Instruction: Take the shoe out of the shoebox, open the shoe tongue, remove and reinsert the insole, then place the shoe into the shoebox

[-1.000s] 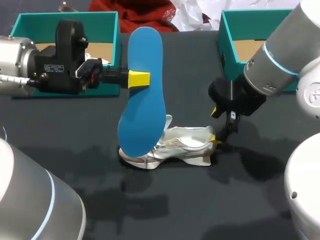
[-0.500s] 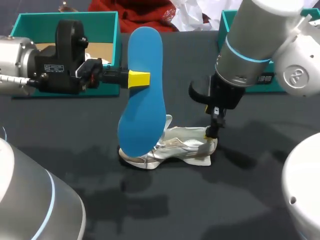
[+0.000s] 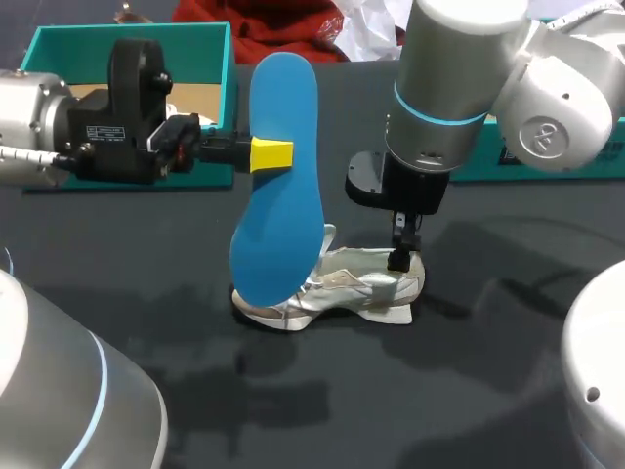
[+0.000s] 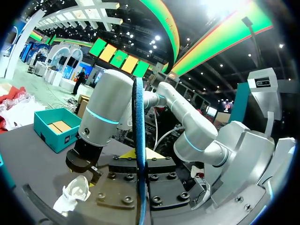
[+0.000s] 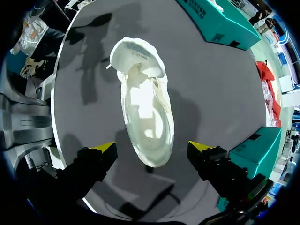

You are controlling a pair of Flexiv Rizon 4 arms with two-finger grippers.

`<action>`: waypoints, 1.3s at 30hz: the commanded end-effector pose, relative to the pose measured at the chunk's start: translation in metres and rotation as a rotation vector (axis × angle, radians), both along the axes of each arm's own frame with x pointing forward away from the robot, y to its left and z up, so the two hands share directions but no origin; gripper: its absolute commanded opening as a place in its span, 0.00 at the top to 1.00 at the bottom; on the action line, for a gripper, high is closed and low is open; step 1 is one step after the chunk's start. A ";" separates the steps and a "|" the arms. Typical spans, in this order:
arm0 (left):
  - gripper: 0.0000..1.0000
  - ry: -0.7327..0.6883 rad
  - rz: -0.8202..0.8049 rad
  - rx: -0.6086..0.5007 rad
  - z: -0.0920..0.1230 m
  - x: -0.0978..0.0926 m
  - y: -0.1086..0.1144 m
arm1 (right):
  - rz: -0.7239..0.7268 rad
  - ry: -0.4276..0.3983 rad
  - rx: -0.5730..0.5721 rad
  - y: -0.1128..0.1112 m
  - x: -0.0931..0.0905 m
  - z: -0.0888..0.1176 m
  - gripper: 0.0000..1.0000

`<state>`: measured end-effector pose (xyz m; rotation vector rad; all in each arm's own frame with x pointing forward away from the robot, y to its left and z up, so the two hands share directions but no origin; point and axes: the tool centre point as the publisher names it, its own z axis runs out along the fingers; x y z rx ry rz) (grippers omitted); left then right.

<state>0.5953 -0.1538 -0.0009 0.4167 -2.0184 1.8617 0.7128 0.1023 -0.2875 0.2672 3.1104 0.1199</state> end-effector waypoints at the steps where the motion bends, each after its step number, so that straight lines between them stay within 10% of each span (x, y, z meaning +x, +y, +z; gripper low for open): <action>1: 1.00 0.000 0.000 -0.001 -0.001 0.000 -0.001 | 0.003 -0.006 0.003 0.005 0.000 -0.004 0.00; 39: 1.00 0.000 0.000 -0.001 -0.001 0.000 -0.001 | 0.106 -0.021 -0.030 0.037 0.050 -0.054 0.00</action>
